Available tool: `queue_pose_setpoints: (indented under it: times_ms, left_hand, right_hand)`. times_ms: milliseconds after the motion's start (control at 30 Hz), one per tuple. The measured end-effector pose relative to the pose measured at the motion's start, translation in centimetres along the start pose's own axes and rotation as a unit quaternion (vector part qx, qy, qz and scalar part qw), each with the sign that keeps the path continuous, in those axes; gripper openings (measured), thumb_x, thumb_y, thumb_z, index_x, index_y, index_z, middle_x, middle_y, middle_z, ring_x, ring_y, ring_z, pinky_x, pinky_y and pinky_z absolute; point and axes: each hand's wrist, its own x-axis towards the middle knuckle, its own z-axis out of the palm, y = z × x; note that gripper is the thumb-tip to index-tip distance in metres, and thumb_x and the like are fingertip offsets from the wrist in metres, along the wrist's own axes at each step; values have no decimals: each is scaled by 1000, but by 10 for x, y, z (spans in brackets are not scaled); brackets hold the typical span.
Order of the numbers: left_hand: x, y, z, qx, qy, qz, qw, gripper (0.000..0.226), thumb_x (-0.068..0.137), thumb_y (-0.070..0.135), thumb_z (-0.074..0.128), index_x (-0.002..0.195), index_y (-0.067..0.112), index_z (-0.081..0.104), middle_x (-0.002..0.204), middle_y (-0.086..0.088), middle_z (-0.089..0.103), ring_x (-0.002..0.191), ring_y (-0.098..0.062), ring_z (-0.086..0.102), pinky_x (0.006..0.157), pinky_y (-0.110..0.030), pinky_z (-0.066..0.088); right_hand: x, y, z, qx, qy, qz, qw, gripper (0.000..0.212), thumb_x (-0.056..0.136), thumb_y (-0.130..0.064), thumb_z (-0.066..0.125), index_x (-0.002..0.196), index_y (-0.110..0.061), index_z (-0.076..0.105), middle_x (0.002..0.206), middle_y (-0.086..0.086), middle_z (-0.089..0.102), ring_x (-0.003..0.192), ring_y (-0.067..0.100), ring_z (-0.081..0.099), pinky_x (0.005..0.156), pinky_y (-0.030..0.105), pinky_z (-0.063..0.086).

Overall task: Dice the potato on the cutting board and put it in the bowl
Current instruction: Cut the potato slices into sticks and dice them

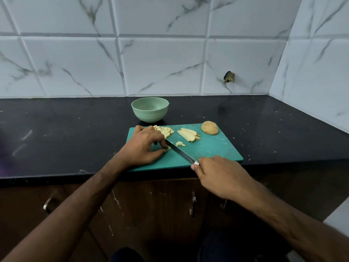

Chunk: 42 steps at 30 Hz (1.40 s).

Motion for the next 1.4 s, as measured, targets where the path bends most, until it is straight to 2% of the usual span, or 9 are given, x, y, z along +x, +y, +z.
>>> queue_pose_setpoints:
  times_ms: [200,367,867,967,1033,1100,1200,1267,1400]
  left_hand:
    - [0,0,0,-13,-1,-17,1000,6,85,41,72,87,36,71,87,25,66,89,-4,54,89,-40,36]
    - [0,-2,-1,-43,13,-52,998,13,81,33,84,82,39,73,85,24,68,89,-1,55,93,-41,36]
    - [-2,0,-3,-43,8,-52,998,10,82,33,83,86,36,74,87,25,67,92,0,55,97,-38,33]
    - [-2,3,-4,-44,11,-56,997,19,82,36,82,85,35,63,87,22,66,89,-3,59,99,-40,34]
    - [-2,5,-4,-61,10,-60,996,25,83,33,82,88,33,58,88,20,66,87,-5,61,99,-43,35]
    - [-2,5,-4,-79,8,-63,995,24,86,27,78,90,32,55,90,18,65,85,-8,62,98,-46,38]
    - [-1,4,-3,-69,-1,-46,997,16,93,23,67,97,31,55,96,19,59,87,-7,59,91,-48,42]
    - [1,3,-2,-41,-18,-24,999,9,98,29,59,106,31,56,105,20,54,98,-4,55,94,-44,42]
    - [12,4,4,19,-94,35,995,33,103,39,41,132,30,55,137,13,50,132,-3,42,105,-38,34]
  right_hand:
    - [17,-7,6,13,-13,3,1000,34,109,-48,31,94,-25,52,81,-5,54,70,9,53,57,29,35]
    - [21,-4,-9,32,-21,11,999,38,109,-49,32,83,-26,48,80,-4,55,68,9,52,56,29,34]
    - [15,-8,6,-4,-12,-14,1000,34,109,-48,31,93,-24,49,81,-5,52,71,8,51,57,29,33]
    - [26,0,-8,63,-66,5,996,39,108,-50,33,86,-23,51,81,-2,57,69,11,55,58,29,39]
    - [29,10,-22,138,-83,6,987,39,108,-49,34,88,-21,53,78,2,59,58,13,55,51,27,45]
    - [32,22,-33,206,-74,6,976,39,109,-46,36,87,-18,51,67,3,57,44,13,49,41,24,43]
    - [46,46,-35,302,-34,-2,953,41,108,-44,41,82,-13,46,50,-4,45,34,13,37,36,23,37]
    - [59,59,-29,360,-5,-8,933,40,108,-44,41,82,-13,45,50,-2,41,34,12,33,36,22,34]
    - [84,69,-12,455,62,-14,888,40,109,-43,40,84,-12,46,51,0,36,35,13,29,36,22,33]
